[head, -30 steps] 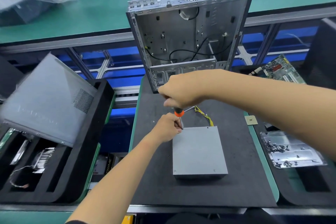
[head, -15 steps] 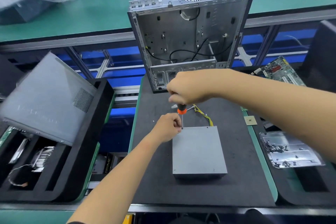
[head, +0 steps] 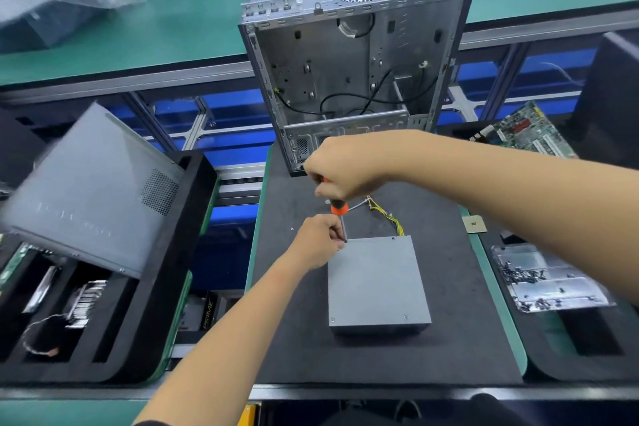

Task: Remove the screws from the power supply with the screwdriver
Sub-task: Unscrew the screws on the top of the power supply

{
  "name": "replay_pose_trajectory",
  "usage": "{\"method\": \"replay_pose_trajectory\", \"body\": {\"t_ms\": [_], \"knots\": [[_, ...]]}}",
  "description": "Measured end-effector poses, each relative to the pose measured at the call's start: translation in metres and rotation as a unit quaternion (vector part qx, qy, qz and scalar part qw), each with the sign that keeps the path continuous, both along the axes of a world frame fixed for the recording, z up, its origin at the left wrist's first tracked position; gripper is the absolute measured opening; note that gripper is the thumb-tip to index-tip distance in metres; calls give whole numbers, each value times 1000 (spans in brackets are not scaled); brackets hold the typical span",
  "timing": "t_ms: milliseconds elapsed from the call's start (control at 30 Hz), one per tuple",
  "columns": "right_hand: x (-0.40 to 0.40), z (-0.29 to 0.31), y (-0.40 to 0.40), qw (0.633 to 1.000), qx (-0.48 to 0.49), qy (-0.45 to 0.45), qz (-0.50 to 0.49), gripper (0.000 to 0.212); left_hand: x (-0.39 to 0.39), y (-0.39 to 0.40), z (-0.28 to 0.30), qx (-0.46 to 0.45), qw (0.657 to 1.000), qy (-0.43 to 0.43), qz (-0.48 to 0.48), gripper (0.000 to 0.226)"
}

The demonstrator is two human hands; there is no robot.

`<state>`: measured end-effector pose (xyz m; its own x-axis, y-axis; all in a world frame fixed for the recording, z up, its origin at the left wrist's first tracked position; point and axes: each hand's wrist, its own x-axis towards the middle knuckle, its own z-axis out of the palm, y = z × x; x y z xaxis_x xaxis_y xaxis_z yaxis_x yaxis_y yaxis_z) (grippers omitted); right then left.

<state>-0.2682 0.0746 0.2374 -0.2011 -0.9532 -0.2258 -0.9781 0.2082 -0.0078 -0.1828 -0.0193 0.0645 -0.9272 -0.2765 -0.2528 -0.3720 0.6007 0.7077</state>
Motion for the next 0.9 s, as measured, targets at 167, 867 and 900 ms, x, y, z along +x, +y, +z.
{"method": "replay_pose_trajectory", "body": {"t_ms": [167,867,900], "knots": [[-12,10,10,992,20,-126,-4,15,0,0,-1,-8,1000,9,-1,19],[-6,11,-2,996,81,-35,-8,14,2,-3,-6,10,1000,28,6,34],[-7,11,0,996,83,-39,3,17,1,-3,-6,10,1000,27,4,34]]}}
